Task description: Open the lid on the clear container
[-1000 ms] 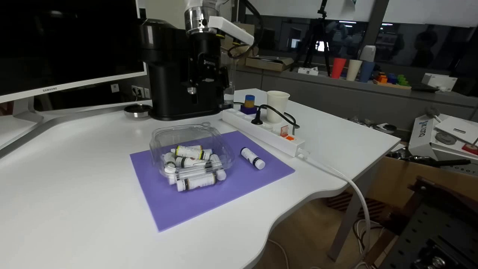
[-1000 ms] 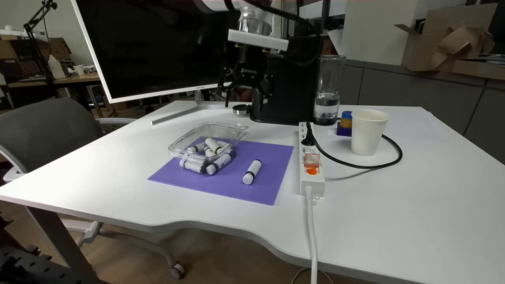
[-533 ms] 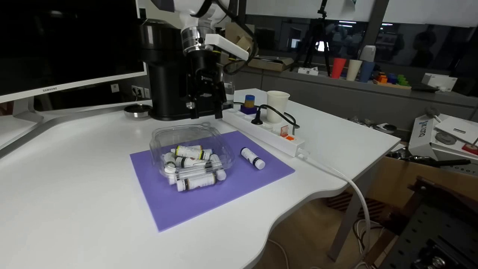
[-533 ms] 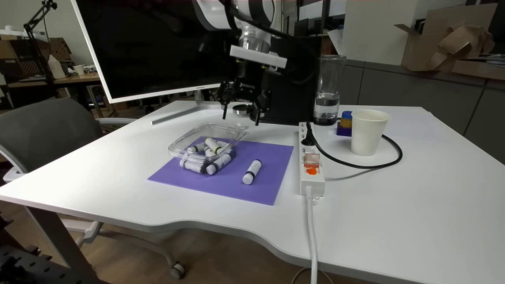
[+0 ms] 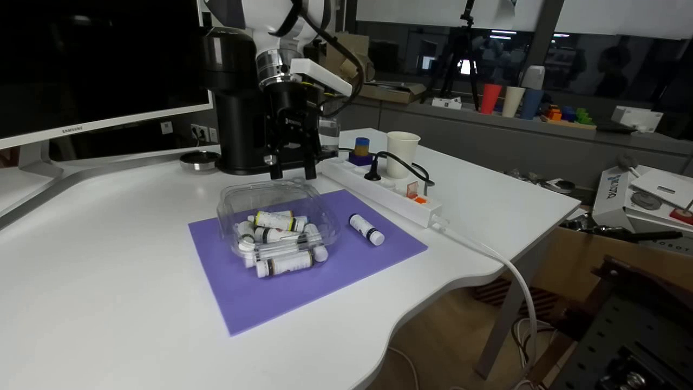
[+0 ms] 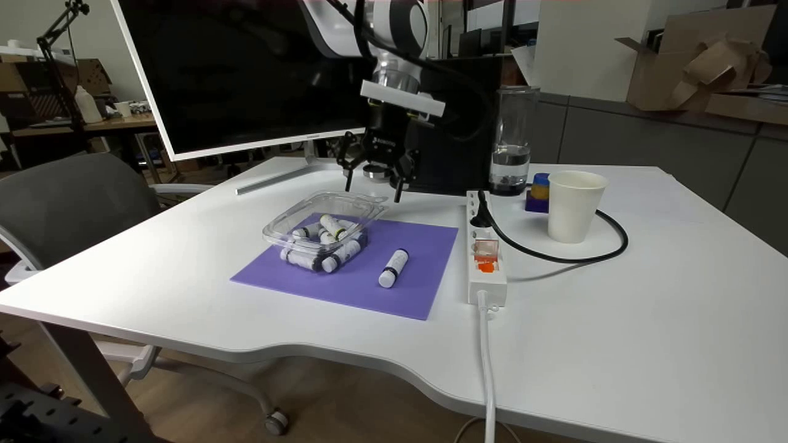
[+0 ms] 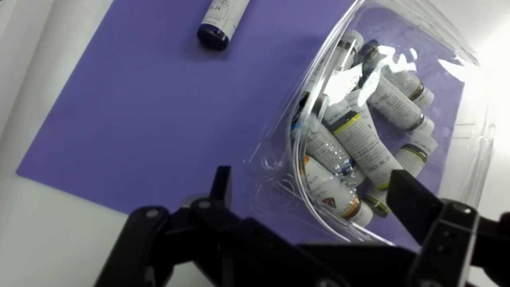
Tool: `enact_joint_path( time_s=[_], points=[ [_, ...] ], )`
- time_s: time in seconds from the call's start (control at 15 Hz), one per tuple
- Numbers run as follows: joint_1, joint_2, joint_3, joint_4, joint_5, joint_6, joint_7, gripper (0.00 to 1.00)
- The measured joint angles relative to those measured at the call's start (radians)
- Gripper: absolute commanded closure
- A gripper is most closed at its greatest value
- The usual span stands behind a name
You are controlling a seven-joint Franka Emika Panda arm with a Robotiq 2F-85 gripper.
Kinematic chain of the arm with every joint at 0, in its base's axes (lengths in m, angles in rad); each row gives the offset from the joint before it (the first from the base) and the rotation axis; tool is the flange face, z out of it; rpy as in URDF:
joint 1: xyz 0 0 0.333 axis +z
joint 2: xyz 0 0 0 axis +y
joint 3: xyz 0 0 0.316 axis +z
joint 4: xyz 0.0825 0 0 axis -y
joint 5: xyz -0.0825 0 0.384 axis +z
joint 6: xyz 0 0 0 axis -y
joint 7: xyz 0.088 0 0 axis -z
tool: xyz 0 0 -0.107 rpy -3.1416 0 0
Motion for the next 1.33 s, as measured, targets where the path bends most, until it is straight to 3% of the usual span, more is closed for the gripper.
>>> enact_joint_path(
  time_s=[0.93, 1.33],
  points=[
    [0.017, -0.021, 0.048, 0.017, 0.0, -0.218, -0.04, 0.0],
    [0.07, -0.09, 0.075, -0.01, -0.029, -0.261, -0.084, 0.0]
  ],
)
